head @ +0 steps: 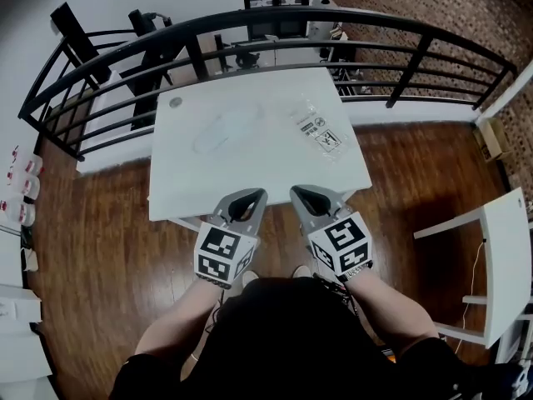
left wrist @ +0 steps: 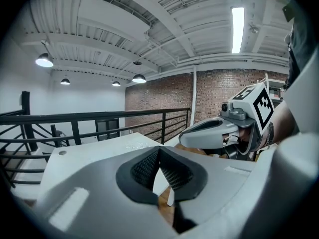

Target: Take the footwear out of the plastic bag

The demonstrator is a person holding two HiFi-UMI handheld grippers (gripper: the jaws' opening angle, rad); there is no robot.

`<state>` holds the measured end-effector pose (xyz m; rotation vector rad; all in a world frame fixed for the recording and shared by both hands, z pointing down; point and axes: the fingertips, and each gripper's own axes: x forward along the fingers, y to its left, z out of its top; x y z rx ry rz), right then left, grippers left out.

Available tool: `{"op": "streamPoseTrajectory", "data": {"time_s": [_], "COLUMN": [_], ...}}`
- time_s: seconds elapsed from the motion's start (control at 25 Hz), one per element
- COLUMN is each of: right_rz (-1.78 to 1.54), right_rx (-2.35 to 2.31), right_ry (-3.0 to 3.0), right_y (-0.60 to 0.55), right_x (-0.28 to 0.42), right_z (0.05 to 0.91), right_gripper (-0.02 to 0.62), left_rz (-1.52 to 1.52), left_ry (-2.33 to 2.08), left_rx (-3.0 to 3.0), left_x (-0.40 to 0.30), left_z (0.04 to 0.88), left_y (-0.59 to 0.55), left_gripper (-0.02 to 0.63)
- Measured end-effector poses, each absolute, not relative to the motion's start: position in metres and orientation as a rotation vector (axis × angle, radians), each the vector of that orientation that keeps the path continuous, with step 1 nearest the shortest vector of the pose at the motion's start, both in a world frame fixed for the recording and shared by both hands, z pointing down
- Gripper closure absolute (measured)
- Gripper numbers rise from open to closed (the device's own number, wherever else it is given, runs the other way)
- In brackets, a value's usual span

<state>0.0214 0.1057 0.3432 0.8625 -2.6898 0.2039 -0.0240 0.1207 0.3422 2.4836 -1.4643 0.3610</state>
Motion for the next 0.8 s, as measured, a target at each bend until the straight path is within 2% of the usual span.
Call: {"op": "streamPoseTrajectory", "data": {"time_s": [0.8], "right_rz": [0.194], "right_rx": [0.858], "right_ry": [-2.68], "right_y": [0.1127], "right_x": [0.0248], "right_z": [0.3447], "right_gripper": [0.604], "left_rz": [0.366], "left_ry": [-1.458], "left_rx": [2.48], "left_x": [-0.0193], "left_z": [0.3463], "left_y": [0.1245], "left_gripper": [0.589]}}
